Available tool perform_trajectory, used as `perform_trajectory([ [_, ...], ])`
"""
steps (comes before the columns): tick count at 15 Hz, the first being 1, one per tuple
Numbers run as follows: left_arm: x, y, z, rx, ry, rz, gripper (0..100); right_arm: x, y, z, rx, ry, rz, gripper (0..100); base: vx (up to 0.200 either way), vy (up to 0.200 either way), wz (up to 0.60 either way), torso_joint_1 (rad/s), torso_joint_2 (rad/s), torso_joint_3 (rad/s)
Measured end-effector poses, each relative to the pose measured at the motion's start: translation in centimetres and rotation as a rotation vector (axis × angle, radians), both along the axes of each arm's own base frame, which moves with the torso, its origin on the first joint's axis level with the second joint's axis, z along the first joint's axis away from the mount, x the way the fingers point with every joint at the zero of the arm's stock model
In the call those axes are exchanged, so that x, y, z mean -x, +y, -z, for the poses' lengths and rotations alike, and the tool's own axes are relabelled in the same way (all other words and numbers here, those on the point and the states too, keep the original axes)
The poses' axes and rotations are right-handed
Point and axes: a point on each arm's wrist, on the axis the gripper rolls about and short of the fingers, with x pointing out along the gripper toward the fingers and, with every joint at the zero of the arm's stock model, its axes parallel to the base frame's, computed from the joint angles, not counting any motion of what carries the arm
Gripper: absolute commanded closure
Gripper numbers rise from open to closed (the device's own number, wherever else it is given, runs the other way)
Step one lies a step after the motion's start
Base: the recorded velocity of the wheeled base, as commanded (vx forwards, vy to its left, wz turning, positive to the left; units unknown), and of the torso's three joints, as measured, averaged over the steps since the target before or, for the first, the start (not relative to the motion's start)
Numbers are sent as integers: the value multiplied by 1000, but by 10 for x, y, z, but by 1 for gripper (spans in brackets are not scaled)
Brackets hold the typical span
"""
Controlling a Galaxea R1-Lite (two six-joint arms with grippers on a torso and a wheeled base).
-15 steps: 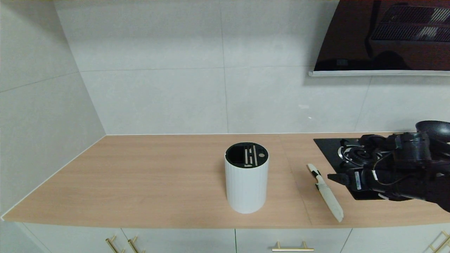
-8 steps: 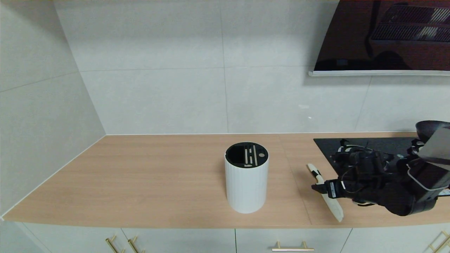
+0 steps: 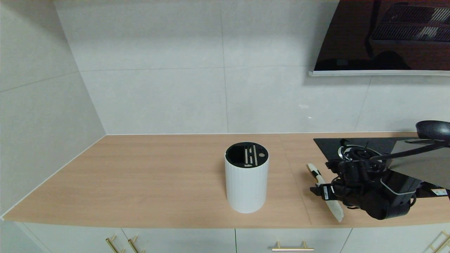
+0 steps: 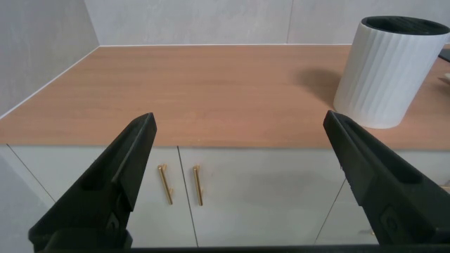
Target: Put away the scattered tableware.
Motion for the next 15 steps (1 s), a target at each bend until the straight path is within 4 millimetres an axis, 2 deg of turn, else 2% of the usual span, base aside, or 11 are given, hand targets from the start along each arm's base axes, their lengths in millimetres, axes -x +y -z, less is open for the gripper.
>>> perform_trajectory([
  [6,0,0,0,0,0,0,0,-11,-6,15,-1,9,29,0,0,0,0,0,0,0],
  [15,0,0,0,0,0,0,0,-25,-5,21,-20,-19,95,0,0,0,0,0,0,0],
])
